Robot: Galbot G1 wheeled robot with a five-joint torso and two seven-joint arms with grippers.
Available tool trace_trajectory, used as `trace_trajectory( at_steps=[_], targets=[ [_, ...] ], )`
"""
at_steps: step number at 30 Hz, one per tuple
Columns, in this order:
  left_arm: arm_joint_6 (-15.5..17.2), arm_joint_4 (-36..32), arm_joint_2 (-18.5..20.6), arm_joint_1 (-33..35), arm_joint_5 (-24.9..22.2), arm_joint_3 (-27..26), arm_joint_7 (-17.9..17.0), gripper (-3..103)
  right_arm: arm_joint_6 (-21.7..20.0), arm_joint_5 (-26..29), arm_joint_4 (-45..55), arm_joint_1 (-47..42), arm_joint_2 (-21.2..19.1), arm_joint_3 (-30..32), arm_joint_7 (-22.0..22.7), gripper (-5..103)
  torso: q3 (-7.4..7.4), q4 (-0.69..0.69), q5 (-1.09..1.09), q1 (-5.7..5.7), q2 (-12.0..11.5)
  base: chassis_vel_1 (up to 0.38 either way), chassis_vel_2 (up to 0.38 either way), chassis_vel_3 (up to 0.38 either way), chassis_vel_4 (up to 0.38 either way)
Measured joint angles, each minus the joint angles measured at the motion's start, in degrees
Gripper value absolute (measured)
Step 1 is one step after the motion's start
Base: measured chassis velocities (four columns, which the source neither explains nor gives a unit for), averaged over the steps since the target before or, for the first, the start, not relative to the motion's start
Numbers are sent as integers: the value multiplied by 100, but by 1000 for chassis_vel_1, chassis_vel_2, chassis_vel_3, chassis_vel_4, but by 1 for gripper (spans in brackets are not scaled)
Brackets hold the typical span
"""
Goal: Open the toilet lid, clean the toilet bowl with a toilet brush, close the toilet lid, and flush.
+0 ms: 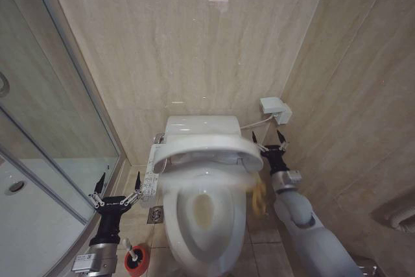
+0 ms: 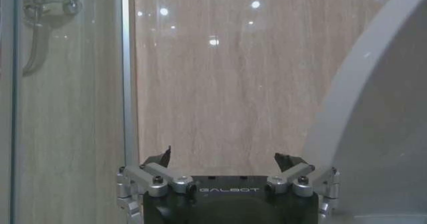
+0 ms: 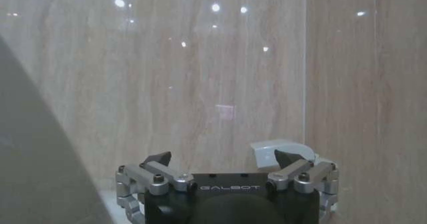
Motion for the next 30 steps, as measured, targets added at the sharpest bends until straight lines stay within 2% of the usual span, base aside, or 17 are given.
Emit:
trace_trajectory(
  at_steps=[11,19,23,30],
  targets=[
    [0,0,0,0,0,0,0,100,45,-162,435,-817,254,-19,53,100,0,2,0,0,0,0,0,0,0],
    [0,0,0,0,0,-1,0,100,190,-617,568,-1341,651,183,132,100,0,1,-1,0,0,0,0,0,0],
    [0,0,0,1,0,0,0,100,396,-928,512,-1448,1047,518,364,100,0,0,-1,0,0,0,0,0,0],
    [0,0,0,0,0,0,0,100,452,-908,601,-1559,1276,742,379,100,0,0,-1,1,0,0,0,0,0]
  ],
)
